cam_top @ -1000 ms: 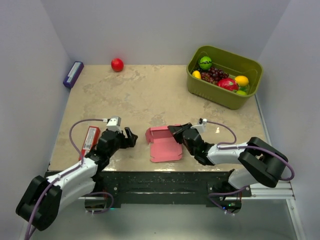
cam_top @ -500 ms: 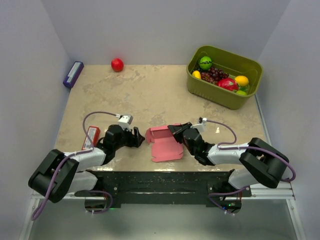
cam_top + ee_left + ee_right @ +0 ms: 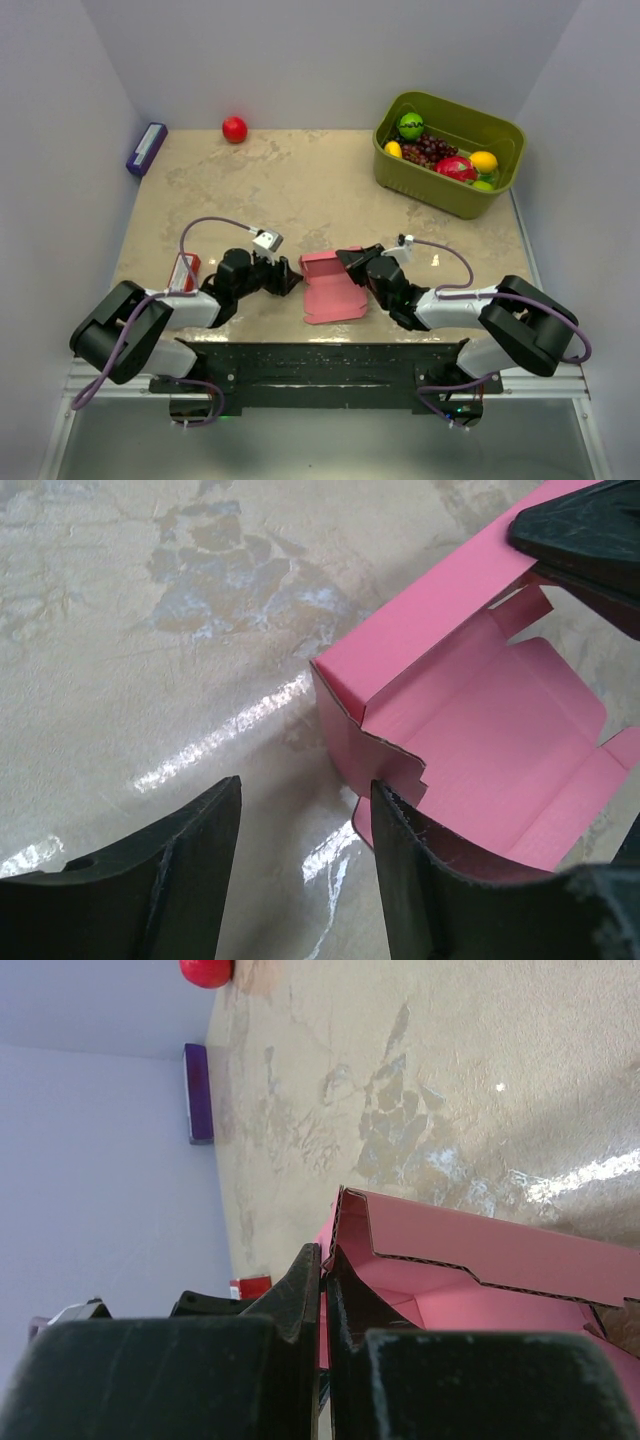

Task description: Fold the paper box

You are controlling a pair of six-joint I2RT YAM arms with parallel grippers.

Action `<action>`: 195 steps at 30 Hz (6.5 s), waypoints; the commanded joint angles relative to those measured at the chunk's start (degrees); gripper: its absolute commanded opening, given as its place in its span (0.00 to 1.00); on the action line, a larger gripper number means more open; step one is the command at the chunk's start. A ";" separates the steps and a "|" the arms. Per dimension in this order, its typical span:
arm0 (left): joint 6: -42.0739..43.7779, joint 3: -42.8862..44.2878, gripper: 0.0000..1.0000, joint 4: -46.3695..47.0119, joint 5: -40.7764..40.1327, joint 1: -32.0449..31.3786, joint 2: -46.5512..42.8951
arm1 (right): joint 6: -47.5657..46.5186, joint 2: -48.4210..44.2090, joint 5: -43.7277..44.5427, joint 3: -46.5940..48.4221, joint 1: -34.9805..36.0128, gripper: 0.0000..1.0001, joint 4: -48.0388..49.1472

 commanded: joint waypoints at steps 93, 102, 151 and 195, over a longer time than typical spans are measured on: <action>3.23 1.89 0.13 40.74 -26.14 -11.95 18.20 | -1.01 3.98 -1.51 -3.87 0.15 0.00 5.25; 4.02 5.22 0.00 34.78 -38.87 -16.78 18.55 | 1.46 3.45 -0.28 -4.04 0.32 0.00 3.05; 6.49 14.28 0.00 -6.45 -49.00 -20.48 13.63 | -16.54 -18.94 10.09 1.49 4.28 0.45 -22.52; 7.62 21.58 0.00 -24.30 -19.37 -8.17 9.06 | -58.48 -12.46 2.44 0.26 1.64 0.55 -14.18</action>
